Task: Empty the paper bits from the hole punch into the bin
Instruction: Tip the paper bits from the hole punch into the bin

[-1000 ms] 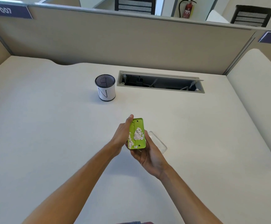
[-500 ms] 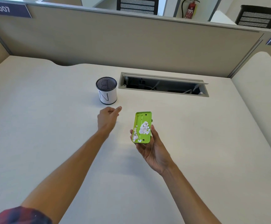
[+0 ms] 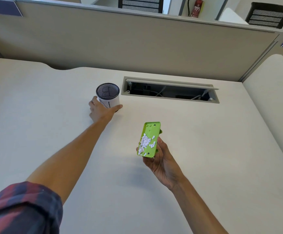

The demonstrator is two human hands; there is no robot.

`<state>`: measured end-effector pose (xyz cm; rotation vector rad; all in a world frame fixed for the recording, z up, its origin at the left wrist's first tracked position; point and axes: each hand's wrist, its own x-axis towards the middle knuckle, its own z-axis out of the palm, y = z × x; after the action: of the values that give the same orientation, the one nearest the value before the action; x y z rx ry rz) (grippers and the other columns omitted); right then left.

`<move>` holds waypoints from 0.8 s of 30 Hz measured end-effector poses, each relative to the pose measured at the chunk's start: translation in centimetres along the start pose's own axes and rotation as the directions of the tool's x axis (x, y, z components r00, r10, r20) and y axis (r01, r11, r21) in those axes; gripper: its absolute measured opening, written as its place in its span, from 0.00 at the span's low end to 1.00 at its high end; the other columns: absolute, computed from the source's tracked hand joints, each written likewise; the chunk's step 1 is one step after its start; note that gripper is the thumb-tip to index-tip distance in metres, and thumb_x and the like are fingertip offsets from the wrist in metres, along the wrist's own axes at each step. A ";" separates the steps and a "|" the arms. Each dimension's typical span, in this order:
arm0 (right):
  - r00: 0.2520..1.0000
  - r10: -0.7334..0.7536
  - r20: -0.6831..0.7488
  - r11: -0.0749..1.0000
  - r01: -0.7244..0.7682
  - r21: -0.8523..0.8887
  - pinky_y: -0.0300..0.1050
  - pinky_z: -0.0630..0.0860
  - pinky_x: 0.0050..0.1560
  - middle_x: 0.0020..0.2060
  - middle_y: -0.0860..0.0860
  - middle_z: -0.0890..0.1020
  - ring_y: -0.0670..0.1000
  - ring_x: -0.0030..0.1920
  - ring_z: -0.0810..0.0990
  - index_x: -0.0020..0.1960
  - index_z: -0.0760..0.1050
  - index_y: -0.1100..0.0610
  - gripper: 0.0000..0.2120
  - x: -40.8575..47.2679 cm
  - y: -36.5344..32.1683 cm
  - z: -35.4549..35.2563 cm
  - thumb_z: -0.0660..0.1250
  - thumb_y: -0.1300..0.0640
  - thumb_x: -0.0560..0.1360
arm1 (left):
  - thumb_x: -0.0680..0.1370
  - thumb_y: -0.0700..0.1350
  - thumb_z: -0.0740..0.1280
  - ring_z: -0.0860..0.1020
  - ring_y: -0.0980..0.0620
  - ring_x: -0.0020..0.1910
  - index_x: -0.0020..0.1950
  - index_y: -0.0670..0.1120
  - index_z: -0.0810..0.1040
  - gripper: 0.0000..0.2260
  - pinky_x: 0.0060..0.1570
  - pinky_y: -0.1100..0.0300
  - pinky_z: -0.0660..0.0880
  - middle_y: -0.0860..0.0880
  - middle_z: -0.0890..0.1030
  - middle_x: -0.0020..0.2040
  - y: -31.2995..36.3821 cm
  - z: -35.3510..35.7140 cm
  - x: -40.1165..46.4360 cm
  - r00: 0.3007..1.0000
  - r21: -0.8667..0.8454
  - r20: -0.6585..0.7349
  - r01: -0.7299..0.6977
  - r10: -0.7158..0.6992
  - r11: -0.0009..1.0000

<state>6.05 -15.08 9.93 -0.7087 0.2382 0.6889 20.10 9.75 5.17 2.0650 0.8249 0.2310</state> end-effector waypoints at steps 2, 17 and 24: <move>1.000 0.000 -0.001 1.000 0.000 -0.002 0.41 0.83 0.40 0.48 0.58 0.86 0.53 0.45 0.85 0.62 0.76 0.61 0.22 0.1 0.0 -0.1 0.67 0.48 0.73 | 0.63 0.60 0.80 0.66 0.43 0.75 0.78 0.44 0.58 0.52 0.72 0.43 0.64 0.45 0.66 0.76 0.0 0.5 0.7 0.999 -0.039 0.031 -0.005 0.006 0.999; 0.999 -0.005 0.046 1.000 0.005 0.005 0.42 0.84 0.39 0.49 0.58 0.85 0.55 0.46 0.86 0.57 0.82 0.60 0.28 0.1 0.3 0.6 0.80 0.47 0.62 | 0.59 0.51 0.82 0.78 0.47 0.59 0.61 0.49 0.73 0.33 0.52 0.59 0.74 0.52 0.79 0.55 -0.9 0.9 -0.5 0.995 -0.330 -0.043 -0.102 0.094 0.939; 0.999 -0.019 0.032 1.000 0.019 0.010 0.42 0.83 0.39 0.50 0.58 0.85 0.54 0.47 0.86 0.63 0.75 0.61 0.23 -0.7 0.3 0.4 0.67 0.48 0.74 | 0.59 0.51 0.81 0.79 0.48 0.56 0.61 0.51 0.74 0.33 0.56 0.55 0.77 0.51 0.81 0.56 -2.4 -0.1 -6.2 0.985 -0.347 -0.010 -0.163 0.170 0.924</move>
<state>5.34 -14.99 10.36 -0.6891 0.2051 0.6803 14.21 6.82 4.22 1.7987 0.5492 0.4188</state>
